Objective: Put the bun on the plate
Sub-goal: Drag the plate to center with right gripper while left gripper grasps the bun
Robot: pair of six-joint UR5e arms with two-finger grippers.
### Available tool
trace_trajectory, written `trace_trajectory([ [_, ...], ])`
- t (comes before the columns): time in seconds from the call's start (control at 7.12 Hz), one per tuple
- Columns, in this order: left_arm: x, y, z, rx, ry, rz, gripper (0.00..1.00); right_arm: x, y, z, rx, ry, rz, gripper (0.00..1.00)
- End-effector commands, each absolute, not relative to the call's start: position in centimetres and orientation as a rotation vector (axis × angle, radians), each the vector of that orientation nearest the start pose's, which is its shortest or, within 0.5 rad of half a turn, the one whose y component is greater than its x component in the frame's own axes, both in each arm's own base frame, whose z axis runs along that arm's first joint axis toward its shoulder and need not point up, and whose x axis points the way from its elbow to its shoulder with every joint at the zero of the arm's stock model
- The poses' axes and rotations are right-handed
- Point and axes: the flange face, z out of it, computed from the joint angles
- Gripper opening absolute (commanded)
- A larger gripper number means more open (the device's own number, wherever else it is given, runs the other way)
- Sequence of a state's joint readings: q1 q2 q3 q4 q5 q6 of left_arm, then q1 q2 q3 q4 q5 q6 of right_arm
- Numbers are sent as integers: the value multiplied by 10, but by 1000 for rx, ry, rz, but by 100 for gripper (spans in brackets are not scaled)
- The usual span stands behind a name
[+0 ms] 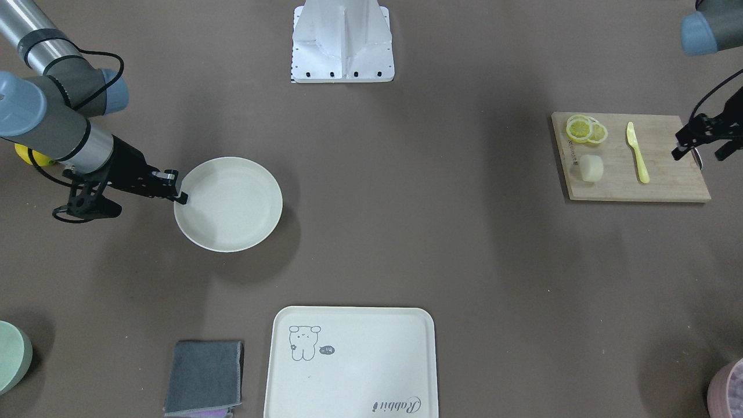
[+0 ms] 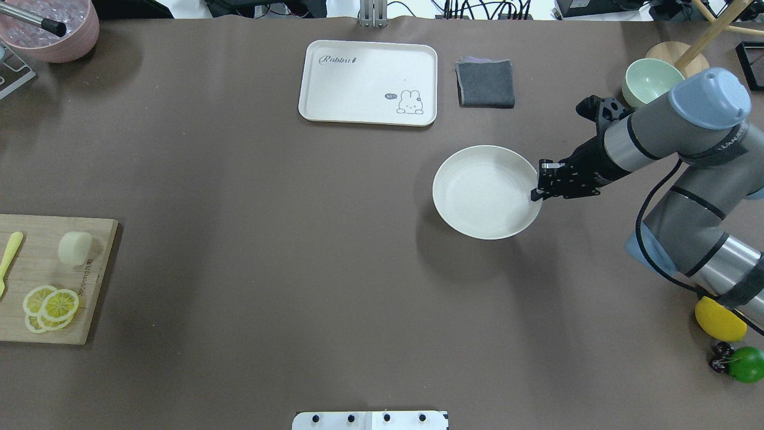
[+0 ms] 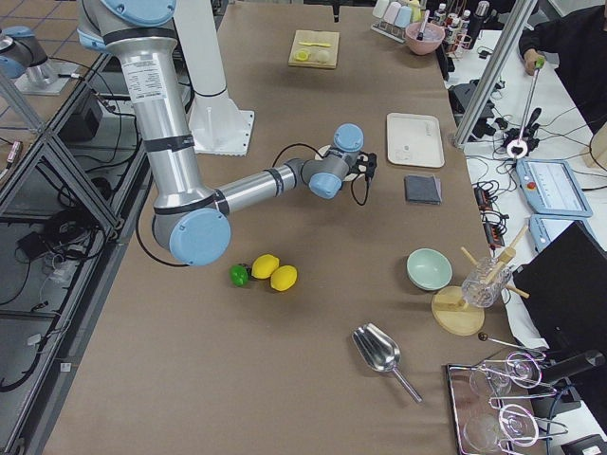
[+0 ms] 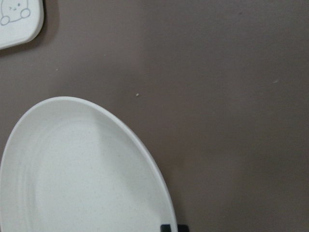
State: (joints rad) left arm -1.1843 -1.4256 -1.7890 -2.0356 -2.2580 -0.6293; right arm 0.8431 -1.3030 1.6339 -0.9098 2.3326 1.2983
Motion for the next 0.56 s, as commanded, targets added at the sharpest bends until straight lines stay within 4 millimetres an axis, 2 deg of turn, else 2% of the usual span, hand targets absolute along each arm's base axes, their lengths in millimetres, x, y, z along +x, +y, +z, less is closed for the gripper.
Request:
trace_trajectory([
  [0.0,190,-440,554,119,843,-59,97,-405,-469,355,-119,-1196,120,0],
  [0.14,206,-436,554,126,827,-48,97,-439,-454,338,-105,-1195,137,0],
  [0.28,217,-431,553,108,830,-48,97,-462,-438,333,-88,-1189,125,0],
  [0.42,233,-424,555,102,815,-34,96,-477,-429,326,-90,-1189,146,0],
])
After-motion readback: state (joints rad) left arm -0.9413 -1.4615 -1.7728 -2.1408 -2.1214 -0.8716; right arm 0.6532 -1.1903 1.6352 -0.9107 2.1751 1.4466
